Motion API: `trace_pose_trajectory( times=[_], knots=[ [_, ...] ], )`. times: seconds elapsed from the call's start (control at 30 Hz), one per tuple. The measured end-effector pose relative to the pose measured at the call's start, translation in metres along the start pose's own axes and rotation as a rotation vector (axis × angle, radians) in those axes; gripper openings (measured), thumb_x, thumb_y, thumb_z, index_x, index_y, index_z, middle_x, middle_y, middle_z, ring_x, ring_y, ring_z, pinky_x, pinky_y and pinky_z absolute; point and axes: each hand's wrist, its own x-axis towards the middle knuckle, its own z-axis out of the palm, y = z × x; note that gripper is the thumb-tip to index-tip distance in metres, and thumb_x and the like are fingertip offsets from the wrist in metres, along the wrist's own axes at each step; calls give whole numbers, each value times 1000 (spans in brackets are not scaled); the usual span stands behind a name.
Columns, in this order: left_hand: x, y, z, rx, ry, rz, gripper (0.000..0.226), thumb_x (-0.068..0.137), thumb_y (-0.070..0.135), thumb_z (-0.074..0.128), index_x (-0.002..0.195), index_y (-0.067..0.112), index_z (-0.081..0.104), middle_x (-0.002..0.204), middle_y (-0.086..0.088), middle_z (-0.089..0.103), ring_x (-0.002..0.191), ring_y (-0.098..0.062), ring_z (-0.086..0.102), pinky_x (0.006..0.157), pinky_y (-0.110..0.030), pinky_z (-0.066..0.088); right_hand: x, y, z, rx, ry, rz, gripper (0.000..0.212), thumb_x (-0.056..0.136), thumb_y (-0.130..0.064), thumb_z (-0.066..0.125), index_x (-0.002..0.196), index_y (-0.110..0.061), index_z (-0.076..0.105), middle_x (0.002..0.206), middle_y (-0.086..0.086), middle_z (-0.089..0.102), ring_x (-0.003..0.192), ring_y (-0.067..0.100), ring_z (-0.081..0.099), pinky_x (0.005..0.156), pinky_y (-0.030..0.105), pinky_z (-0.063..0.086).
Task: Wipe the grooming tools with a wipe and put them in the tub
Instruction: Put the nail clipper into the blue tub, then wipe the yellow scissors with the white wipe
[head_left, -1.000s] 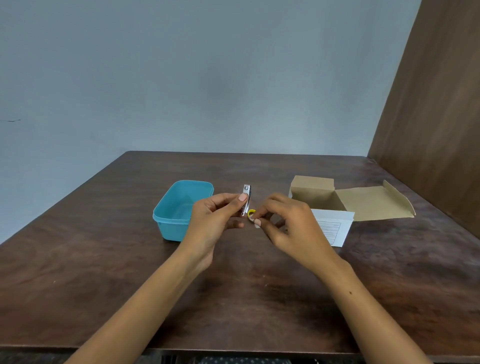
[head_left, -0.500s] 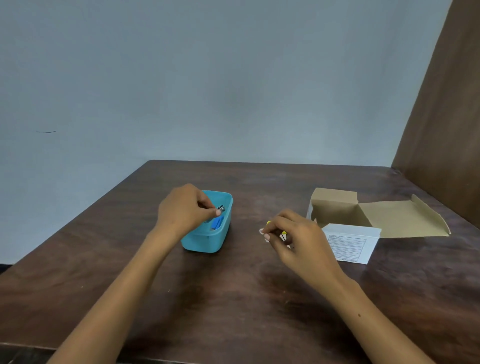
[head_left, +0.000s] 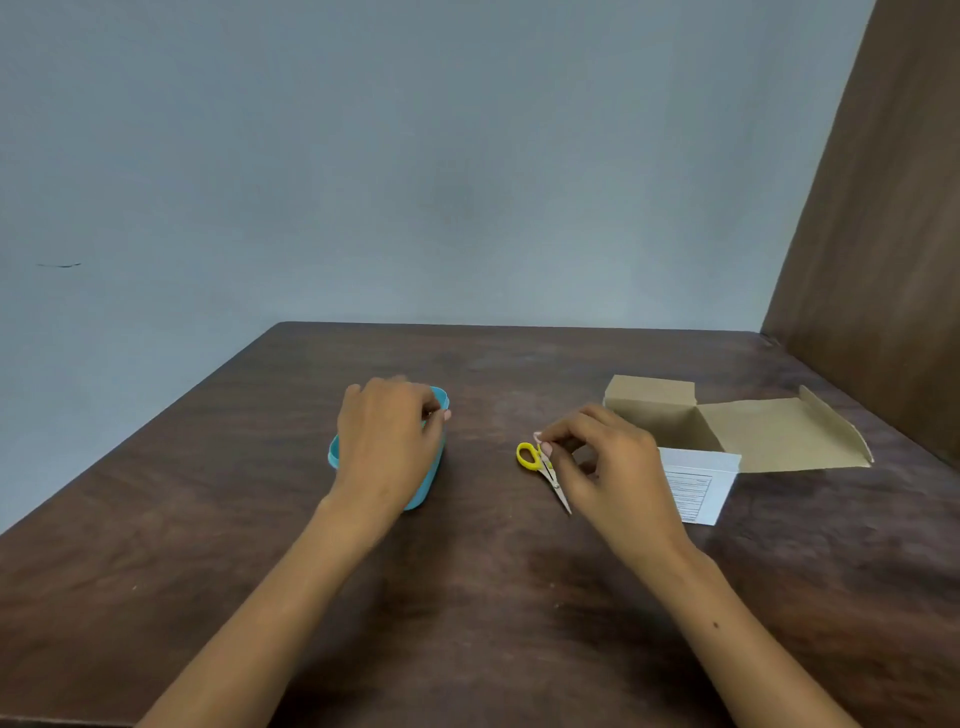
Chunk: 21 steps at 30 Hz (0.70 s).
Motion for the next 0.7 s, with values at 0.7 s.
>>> trace_pose_trajectory(
  times=[0.7],
  knots=[
    [-21,35,59,-200,-501,492,44,88,2,52,128,21,56,123,-3,56,115,-21,48,92,-34,44,3,1,-13,29,135,30,11,79,-2,72,74,-11,68,76,-1,63,73,8,59,57,1,37]
  ],
)
